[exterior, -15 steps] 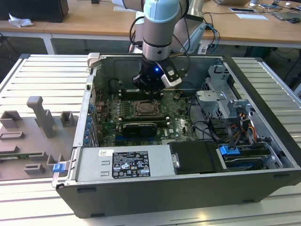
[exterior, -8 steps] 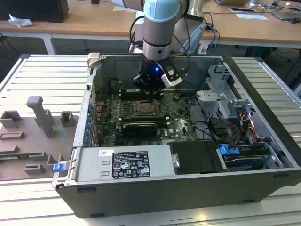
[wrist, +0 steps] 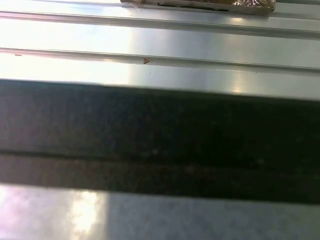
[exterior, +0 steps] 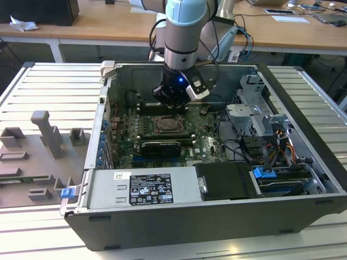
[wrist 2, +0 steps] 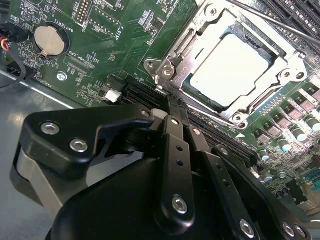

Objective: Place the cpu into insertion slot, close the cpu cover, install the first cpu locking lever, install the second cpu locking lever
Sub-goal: 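Install the first cpu locking lever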

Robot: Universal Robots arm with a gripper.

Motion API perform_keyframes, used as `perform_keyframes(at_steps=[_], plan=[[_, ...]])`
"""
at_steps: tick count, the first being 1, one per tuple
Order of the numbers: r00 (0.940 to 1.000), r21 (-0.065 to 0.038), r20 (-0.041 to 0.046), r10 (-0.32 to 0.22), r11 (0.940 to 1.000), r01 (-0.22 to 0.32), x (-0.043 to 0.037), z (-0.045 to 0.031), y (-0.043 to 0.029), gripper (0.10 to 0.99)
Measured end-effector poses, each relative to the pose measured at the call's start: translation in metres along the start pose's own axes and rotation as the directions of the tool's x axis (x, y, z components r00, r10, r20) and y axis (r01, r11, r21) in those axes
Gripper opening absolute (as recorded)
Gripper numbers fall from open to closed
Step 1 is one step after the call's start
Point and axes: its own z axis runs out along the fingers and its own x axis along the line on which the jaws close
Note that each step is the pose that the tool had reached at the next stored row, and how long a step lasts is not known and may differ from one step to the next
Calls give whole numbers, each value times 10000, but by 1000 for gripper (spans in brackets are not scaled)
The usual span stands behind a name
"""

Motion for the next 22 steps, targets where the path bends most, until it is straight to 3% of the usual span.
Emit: perform_keyframes(at_steps=[11,22], plan=[[10000,13,2,13,10000,-13,0,-16,-6,106],[10000,159,-4,43,9999,-43,0,2,-10,106]])
